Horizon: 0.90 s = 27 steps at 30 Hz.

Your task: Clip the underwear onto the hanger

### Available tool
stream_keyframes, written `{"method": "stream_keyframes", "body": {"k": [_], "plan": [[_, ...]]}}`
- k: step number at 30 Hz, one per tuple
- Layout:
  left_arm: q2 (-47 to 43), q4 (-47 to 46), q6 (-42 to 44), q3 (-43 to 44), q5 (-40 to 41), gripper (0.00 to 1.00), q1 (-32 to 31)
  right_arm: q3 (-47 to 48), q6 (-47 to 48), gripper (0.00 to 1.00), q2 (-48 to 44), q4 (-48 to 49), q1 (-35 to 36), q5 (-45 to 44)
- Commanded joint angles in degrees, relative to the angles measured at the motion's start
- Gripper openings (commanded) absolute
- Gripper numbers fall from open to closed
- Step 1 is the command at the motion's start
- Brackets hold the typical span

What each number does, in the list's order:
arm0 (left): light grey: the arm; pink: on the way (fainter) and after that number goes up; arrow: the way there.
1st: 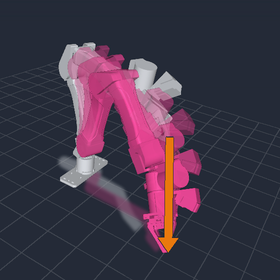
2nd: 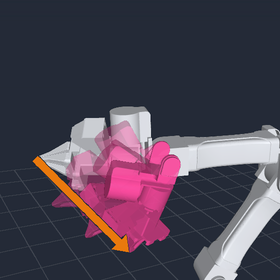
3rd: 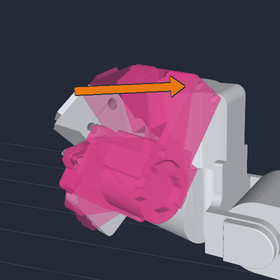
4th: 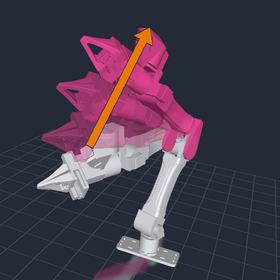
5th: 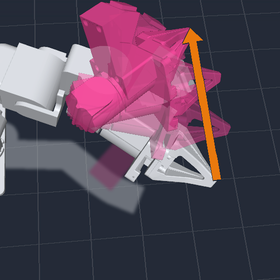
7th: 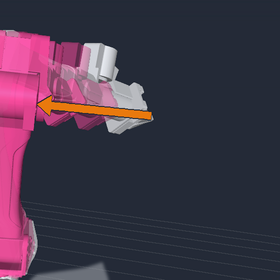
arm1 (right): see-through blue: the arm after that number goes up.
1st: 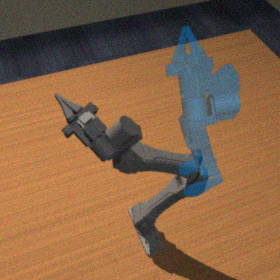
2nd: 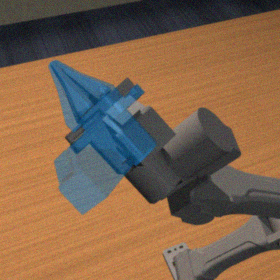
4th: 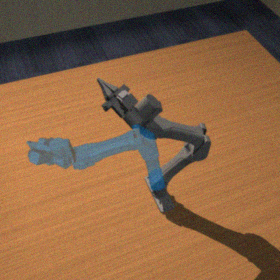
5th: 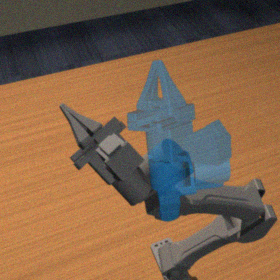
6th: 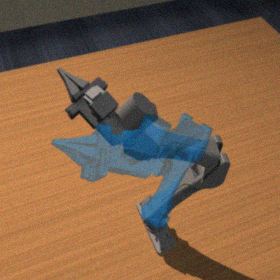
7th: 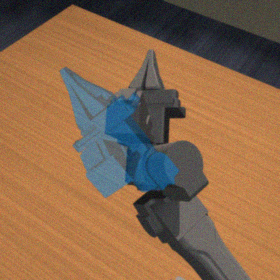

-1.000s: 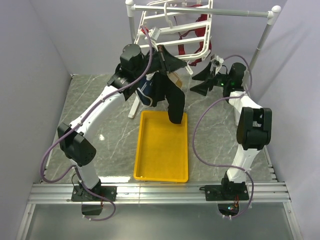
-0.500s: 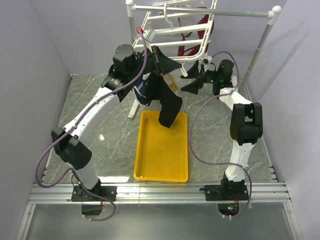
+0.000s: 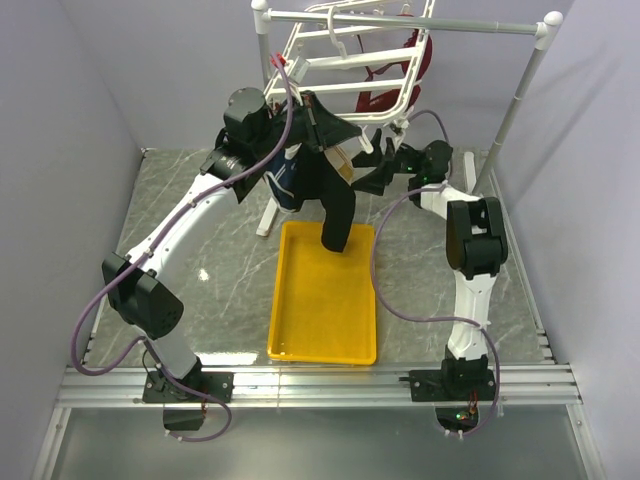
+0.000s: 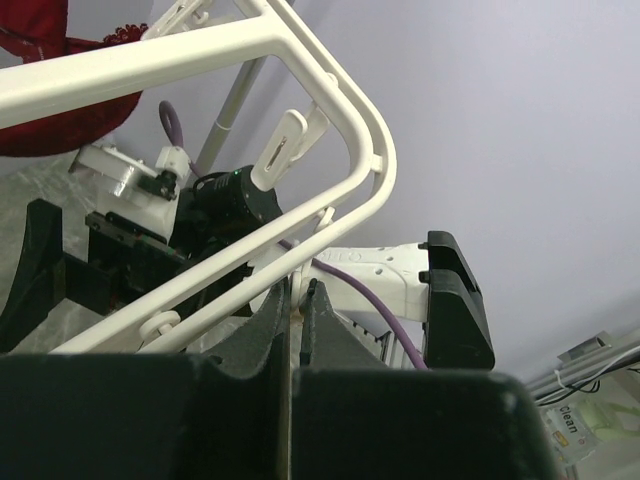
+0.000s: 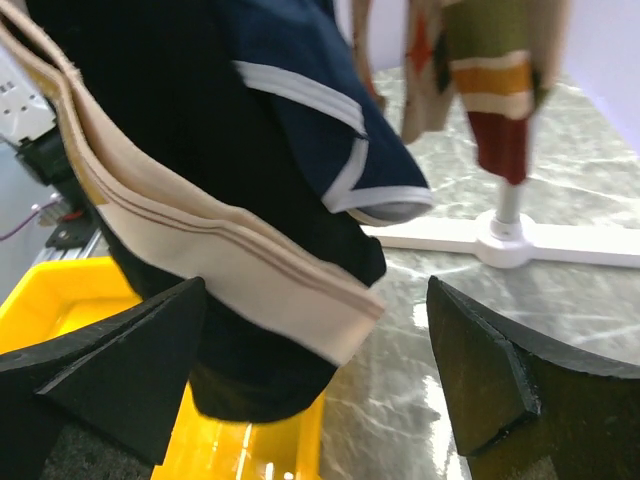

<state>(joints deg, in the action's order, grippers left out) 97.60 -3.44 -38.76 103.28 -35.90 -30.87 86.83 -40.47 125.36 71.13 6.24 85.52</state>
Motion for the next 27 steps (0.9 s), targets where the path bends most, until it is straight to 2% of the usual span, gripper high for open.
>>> {"method": "stream_keyframes", "body": {"k": [1, 6, 14, 19, 25, 27], "plan": [[-1.71, -1.21, 0.62, 0.34, 2.15, 0.0, 1.96, -1.48, -0.75, 0.96, -3.63, 6.29, 0.62, 6.95], [-1.63, -1.39, 0.27, 0.6, 1.97, 0.0, 2.13, -3.59, -6.46, 0.93, -5.21, 11.82, 0.79, 7.56], [-1.54, -1.3, 0.36, 0.87, 2.06, 0.0, 2.57, -11.14, 1.97, 0.78, -12.15, 3.84, 1.23, 7.82], [-1.45, -1.39, 0.27, 0.87, 2.24, 0.0, 2.57, -14.58, -2.85, 0.67, -15.05, 9.19, 1.23, 7.91], [-1.8, -2.18, 0.09, 0.25, 2.76, 0.0, 2.57, -17.83, -4.62, 0.6, -17.08, 10.25, 1.05, 7.82], [-1.71, -2.01, 0.09, 0.43, 3.03, 0.0, 2.57, -19.67, -6.45, 0.59, -17.43, 13.31, 1.05, 7.74]]}}
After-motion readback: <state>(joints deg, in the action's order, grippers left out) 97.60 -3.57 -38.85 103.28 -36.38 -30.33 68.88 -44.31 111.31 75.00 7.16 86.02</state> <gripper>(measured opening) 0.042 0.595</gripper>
